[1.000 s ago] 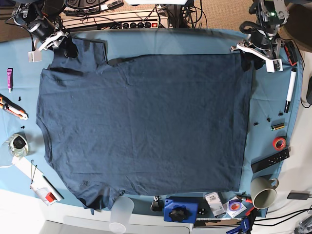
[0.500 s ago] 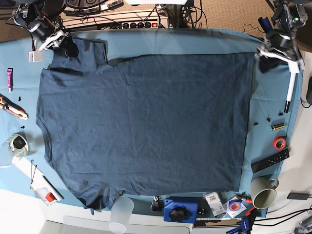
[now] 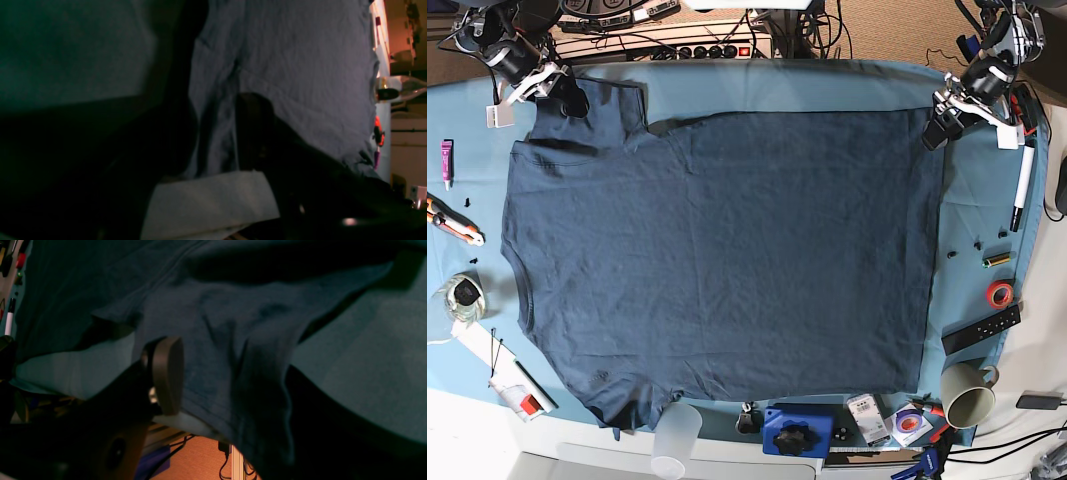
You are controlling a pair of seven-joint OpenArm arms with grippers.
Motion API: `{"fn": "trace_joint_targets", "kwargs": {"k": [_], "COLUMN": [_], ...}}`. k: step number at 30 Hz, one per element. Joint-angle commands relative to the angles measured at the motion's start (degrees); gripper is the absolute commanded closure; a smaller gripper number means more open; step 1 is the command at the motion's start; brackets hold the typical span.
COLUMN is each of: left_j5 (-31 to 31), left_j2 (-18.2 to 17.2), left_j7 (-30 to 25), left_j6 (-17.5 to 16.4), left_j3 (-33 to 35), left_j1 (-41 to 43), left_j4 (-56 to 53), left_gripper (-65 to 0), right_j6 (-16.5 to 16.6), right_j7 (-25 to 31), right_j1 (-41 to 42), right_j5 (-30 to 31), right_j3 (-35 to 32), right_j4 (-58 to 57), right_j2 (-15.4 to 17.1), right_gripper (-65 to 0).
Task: Fold the T-shirt properly
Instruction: 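Grasp the shirt's shoulder edges with both grippers, then lift the shoulder edge with both grippers and fold it over the body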
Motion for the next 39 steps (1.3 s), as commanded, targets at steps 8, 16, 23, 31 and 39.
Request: {"fn": "trace_joint_targets", "kwargs": {"k": [8, 16, 23, 31, 39], "left_j5": [1.70, 1.75, 7.41, 8.79, 6.62], "left_j2": [0.11, 0.13, 0.07, 0.07, 0.04], "left_j7": [5.35, 5.03, 1.40, 5.40, 7.10], "left_j6": [-1.51, -1.49, -1.51, -1.51, -1.49], "left_j3": [0.02, 0.02, 0.00, -2.80, -7.19], "left_j1": [0.66, 0.63, 0.66, 0.70, 5.14], "left_j4": [0.02, 0.02, 0.02, 2.29, 7.58], "left_gripper": [-19.9, -9.9, 0.0, 0.0, 0.0], "right_j6": [-1.01, -1.01, -1.01, -1.01, -1.01], "right_j7": [-5.40, -3.98, -3.58, -4.24, -10.12], "right_j1": [-0.96, -0.96, -0.96, -1.03, -3.72], "right_j5": [-3.80, -3.80, -3.85, -3.82, 4.17], "right_j3": [-0.24, -0.24, -0.24, 3.08, 9.38], "right_j4": [-0.33, -0.33, -0.31, 5.49, 8.26], "right_j2": [0.04, 0.04, 0.04, 0.00, 0.00], "right_gripper": [-30.5, -30.5, -1.5, 0.0, 0.0]}}
